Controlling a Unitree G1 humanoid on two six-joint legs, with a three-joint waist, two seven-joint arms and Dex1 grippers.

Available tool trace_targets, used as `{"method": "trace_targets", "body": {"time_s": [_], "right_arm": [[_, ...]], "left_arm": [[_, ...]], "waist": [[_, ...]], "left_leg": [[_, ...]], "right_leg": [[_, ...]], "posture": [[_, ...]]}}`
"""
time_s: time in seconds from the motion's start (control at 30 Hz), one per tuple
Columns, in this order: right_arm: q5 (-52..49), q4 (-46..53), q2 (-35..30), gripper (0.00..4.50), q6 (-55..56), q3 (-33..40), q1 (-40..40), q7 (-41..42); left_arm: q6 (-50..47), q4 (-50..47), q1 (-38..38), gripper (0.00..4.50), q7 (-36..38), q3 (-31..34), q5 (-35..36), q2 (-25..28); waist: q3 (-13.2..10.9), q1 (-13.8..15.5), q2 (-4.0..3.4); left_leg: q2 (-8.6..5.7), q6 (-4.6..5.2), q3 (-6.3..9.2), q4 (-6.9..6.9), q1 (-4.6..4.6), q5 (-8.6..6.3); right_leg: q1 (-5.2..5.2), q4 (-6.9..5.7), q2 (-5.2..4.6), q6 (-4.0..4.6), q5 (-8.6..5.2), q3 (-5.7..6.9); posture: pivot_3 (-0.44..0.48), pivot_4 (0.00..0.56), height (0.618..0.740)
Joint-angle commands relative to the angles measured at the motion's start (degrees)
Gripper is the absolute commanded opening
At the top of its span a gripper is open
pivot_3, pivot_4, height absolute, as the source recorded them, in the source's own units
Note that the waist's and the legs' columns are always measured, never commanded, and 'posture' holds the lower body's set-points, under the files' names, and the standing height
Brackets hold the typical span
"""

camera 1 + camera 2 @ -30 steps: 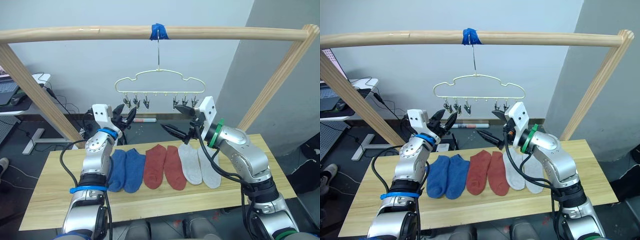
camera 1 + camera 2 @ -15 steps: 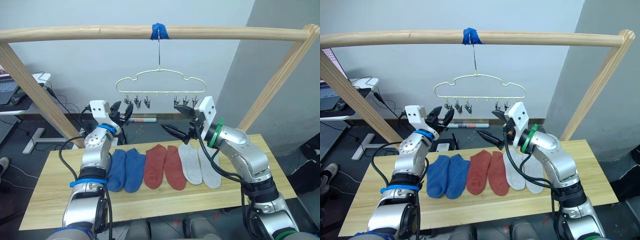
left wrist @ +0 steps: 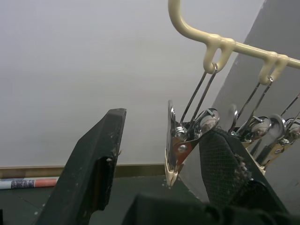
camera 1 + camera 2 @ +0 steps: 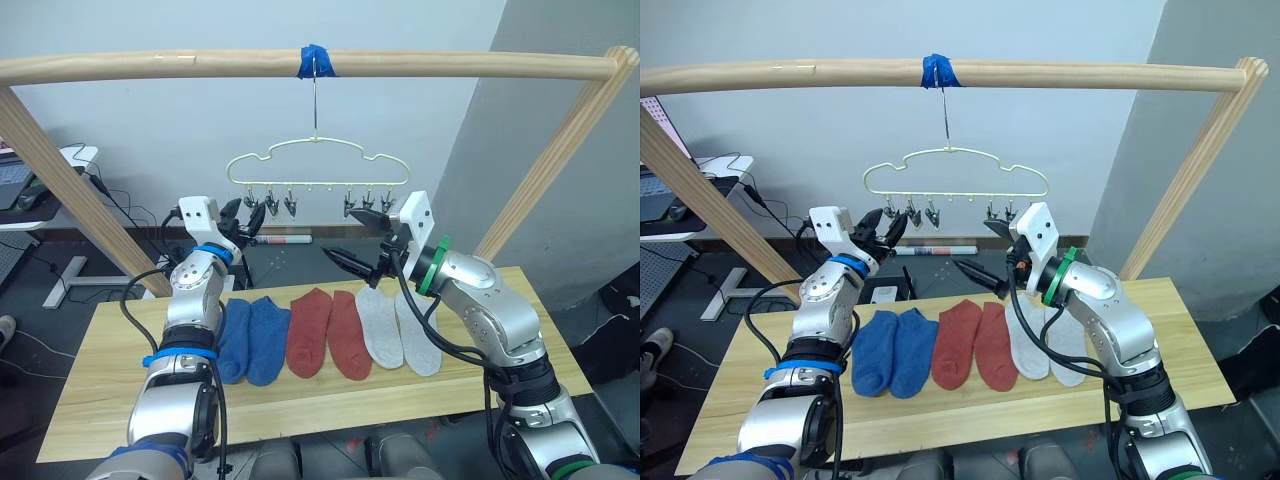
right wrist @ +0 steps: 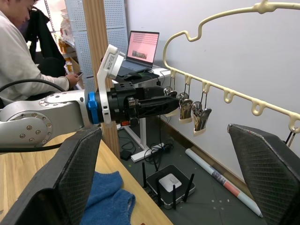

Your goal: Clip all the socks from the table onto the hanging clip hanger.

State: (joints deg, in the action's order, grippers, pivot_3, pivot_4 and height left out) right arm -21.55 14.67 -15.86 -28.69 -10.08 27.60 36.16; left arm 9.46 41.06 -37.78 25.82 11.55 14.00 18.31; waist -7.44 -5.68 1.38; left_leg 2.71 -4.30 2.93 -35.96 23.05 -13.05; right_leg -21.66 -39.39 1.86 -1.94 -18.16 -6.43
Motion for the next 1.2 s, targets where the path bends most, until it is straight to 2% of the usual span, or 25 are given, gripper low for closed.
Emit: {"method": "trace_targets", "body": {"time_s": [0.03,0.1,0.23,0.33,0.37,0.57,0.67,0.77,0.87,0.97,1.03,1.2], "right_arm": [[-0.6,2.2,-0.2,4.5,0.4,1.4,1.0,-0.1],[-0.6,2.2,-0.2,4.5,0.4,1.4,0.9,-0.1],[-0.7,2.3,-0.1,4.5,0.3,1.3,0.9,0.0],[-0.7,2.2,-0.1,4.5,0.3,1.3,0.8,-0.1],[-0.7,2.2,-0.1,4.5,0.3,1.2,0.8,-0.1],[-0.4,1.9,-0.1,4.5,0.5,1.0,0.1,-0.1],[1.1,0.7,-0.6,4.5,0.8,0.9,-2.2,-1.2],[9.9,-7.8,-4.7,4.5,1.5,0.5,-10.6,-7.5],[12.5,-14.7,-6.4,4.5,2.4,1.7,-14.1,-9.6],[14.4,-21.6,-6.5,4.5,3.7,2.2,-13.4,-10.9],[15.8,-28.9,-6.0,4.5,4.9,2.4,-11.5,-11.7],[17.0,-40.0,-3.7,4.5,7.5,2.7,-7.6,-11.6]], "left_arm": [[1.8,-1.0,-1.9,2.72,0.4,0.3,0.1,-0.2],[2.0,-0.9,-2.1,2.72,0.3,0.3,0.1,-0.4],[2.3,-1.0,-2.3,1.9,0.6,0.5,0.5,-0.7],[2.3,-1.4,-2.3,0.97,0.9,0.5,0.7,-0.9],[2.3,-1.4,-2.3,0.78,1.0,0.5,0.7,-0.9],[2.2,-1.8,-2.1,0.12,1.2,0.5,0.6,-0.9],[1.6,-3.2,-1.3,0.07,0.8,0.4,0.4,-0.6],[-2.8,-7.5,1.3,0.07,1.8,-0.5,-0.5,2.0],[-7.9,-11.9,3.6,0.07,3.9,-1.2,0.4,3.7],[-11.9,-16.3,5.4,0.07,5.0,-1.3,1.7,4.8],[-14.3,-18.7,6.4,0.07,6.2,-0.9,2.6,5.8],[-16.8,-21.2,7.6,0.07,6.3,-0.1,3.2,6.4]], "waist": [[0.0,0.0,-0.01],[0.0,0.0,-0.01],[0.0,-0.1,0.0],[0.0,-0.1,-0.01],[0.0,-0.1,-0.01],[-0.1,-0.4,-0.01],[-0.1,-0.6,-0.01],[-0.1,-0.3,0.01],[-0.4,-0.1,-0.11],[-0.9,-0.6,-0.44],[-1.1,-1.0,-0.33],[-1.5,-0.9,-0.22]], "left_leg": [[0.0,0.0,0.0,0.0,0.0,0.0],[0.0,0.0,0.0,0.0,0.0,0.0],[0.0,0.0,0.0,0.0,0.0,0.0],[0.0,0.0,0.0,0.0,0.0,0.0],[0.0,0.0,0.0,0.0,0.0,0.0],[0.0,0.0,0.0,0.0,0.0,0.0],[0.0,0.0,0.0,0.0,0.0,0.0],[0.02,0.0,0.14,0.01,-0.03,0.0],[-0.03,-0.01,0.1,0.03,-0.01,-0.01],[-0.02,0.0,0.0,0.02,-0.1,0.0],[-0.01,0.01,0.0,0.01,-0.19,0.0],[0.01,0.0,0.03,-0.03,-0.26,0.02]], "right_leg": [[0.0,0.0,0.0,0.0,0.0,0.0],[0.0,-0.01,0.0,0.0,0.0,0.0],[0.0,0.0,0.0,0.0,0.0,0.0],[0.0,0.0,0.0,0.0,0.0,0.0],[0.0,0.0,0.0,0.0,0.0,0.0],[0.0,-0.01,0.0,0.0,0.0,0.0],[0.0,-0.01,0.0,0.0,0.0,0.0],[0.19,0.16,-0.01,-0.01,0.0,0.14],[0.25,0.33,-0.13,0.0,0.0,0.18],[0.23,0.24,-0.08,0.0,0.0,0.01],[0.24,0.1,-0.02,-0.24,-0.14,-0.02],[0.24,-0.13,0.02,-0.26,-0.15,-0.01]], "posture": [[-0.108,0.126,0.74],[-0.108,0.127,0.74],[-0.108,0.127,0.74],[-0.109,0.13,0.74],[-0.109,0.13,0.74],[-0.109,0.13,0.74],[-0.092,0.136,0.74],[-0.085,0.141,0.74],[-0.076,0.145,0.74],[-0.069,0.148,0.74],[-0.063,0.148,0.74],[-0.053,0.147,0.74]]}}
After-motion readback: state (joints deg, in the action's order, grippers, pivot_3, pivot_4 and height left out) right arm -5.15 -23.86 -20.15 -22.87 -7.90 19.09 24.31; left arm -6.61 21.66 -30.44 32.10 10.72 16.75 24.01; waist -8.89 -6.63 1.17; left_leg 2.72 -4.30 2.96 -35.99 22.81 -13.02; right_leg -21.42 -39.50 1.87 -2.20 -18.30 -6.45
